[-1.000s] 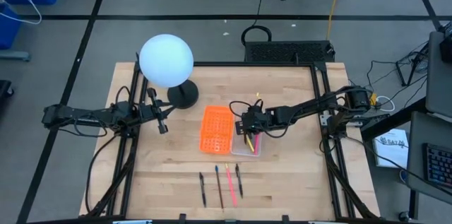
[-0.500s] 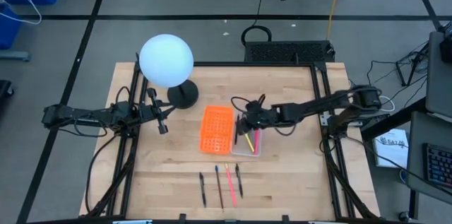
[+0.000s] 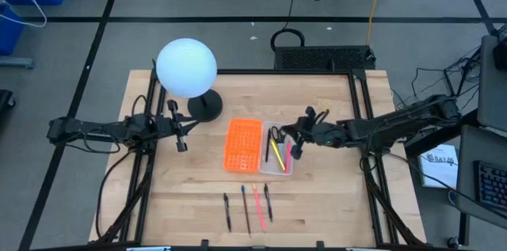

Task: Pick & place school supplies into a supply box
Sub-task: Put the left black pen into the orange supply box

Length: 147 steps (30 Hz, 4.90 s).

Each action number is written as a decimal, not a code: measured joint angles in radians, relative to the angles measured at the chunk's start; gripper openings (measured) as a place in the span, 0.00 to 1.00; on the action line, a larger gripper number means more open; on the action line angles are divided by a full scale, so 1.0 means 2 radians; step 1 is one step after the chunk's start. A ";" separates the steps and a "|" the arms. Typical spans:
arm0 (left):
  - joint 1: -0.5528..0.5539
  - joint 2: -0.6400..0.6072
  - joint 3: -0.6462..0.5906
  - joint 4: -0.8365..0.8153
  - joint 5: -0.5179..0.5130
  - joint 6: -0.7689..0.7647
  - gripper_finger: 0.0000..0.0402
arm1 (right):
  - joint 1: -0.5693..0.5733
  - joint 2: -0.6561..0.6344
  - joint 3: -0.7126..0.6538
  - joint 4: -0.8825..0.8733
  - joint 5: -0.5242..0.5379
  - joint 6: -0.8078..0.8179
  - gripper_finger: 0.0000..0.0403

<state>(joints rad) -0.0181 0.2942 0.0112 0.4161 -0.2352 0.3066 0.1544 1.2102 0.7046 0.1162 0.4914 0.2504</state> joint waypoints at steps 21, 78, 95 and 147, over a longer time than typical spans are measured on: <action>0.000 0.000 0.000 -0.067 -0.005 -0.053 0.12 | -0.106 -0.259 -0.221 0.170 -0.181 -0.086 0.00; -0.288 0.780 0.721 -0.794 -0.095 -0.986 0.00 | -0.116 -0.311 -0.343 0.219 -0.302 -0.229 0.00; -0.366 0.936 0.885 -0.824 -0.070 -1.194 0.00 | -0.096 -0.342 -0.344 0.247 -0.456 -0.166 0.00; -0.300 1.005 0.885 -0.733 0.106 -1.091 0.06 | -0.085 -0.346 -0.344 0.235 -0.454 -0.184 0.00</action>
<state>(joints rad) -0.6186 2.3047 1.7821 -1.0494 -0.0233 -1.8745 -0.0151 0.5182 0.0173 0.5865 -0.4168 -0.1169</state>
